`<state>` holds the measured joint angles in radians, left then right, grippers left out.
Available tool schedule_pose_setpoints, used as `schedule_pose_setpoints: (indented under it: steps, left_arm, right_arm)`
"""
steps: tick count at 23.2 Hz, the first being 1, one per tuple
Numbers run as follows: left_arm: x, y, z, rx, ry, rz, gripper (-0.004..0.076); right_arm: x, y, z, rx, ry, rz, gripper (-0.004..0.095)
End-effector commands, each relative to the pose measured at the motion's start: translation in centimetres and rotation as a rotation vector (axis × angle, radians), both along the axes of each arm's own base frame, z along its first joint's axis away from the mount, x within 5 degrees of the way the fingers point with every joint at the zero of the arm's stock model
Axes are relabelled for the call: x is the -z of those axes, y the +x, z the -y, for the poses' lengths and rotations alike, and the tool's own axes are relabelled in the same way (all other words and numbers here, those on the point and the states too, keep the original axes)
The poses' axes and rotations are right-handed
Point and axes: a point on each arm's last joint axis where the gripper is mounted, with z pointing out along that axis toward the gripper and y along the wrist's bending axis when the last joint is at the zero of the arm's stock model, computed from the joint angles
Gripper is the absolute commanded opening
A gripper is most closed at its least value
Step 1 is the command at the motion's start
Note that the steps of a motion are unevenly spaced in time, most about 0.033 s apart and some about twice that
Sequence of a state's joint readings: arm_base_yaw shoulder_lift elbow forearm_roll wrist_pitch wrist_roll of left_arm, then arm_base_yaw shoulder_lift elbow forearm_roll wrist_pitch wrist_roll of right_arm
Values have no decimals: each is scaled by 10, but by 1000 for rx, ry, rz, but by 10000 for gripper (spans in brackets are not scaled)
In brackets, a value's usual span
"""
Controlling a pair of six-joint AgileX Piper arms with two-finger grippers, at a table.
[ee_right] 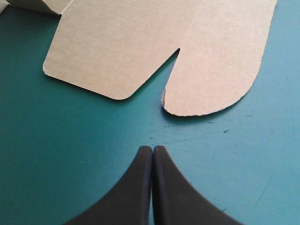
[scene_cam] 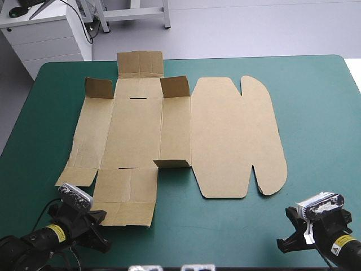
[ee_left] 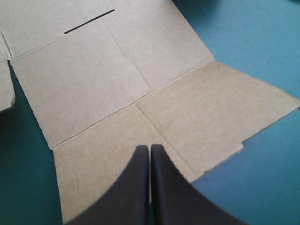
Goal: Fold the box
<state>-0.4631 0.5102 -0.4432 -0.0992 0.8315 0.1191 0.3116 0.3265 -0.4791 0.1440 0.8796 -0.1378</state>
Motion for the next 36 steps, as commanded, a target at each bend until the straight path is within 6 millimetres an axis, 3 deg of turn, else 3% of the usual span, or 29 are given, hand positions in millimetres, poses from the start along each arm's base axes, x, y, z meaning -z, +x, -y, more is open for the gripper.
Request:
schedule_pose_setpoints:
  steps: [1, 17, 19, 23, 27, 30, 33, 36]
  left_arm:
    - [-10, 4, 3, -3, -46, 55, -8]
    - [-10, 4, 3, 36, -12, 75, -8]
    - [-17, 5, 3, 18, -25, 90, -8]
    - [-51, 13, 2, -35, -46, 169, -8]
    - [-88, 46, 6, -118, 30, 223, -7]
    - [-99, 74, 18, -105, 86, 210, -6]
    - [-97, 110, 29, -129, 136, 149, 20]
    - [-93, 139, 24, -163, 178, 123, 20]
  right_arm:
    - [-12, 3, -1, 7, 28, 69, -19]
    - [-12, 4, 0, 9, 22, 72, -19]
    - [-12, 4, 0, 10, 18, 73, -19]
    - [-12, 4, 0, 12, 13, 81, -19]
    - [-12, 5, 1, 16, -4, 87, -19]
    - [-12, 5, 2, 17, -10, 89, -19]
    - [-11, 5, 2, 17, -10, 87, -19]
    - [-11, 5, 2, 17, -11, 86, -19]
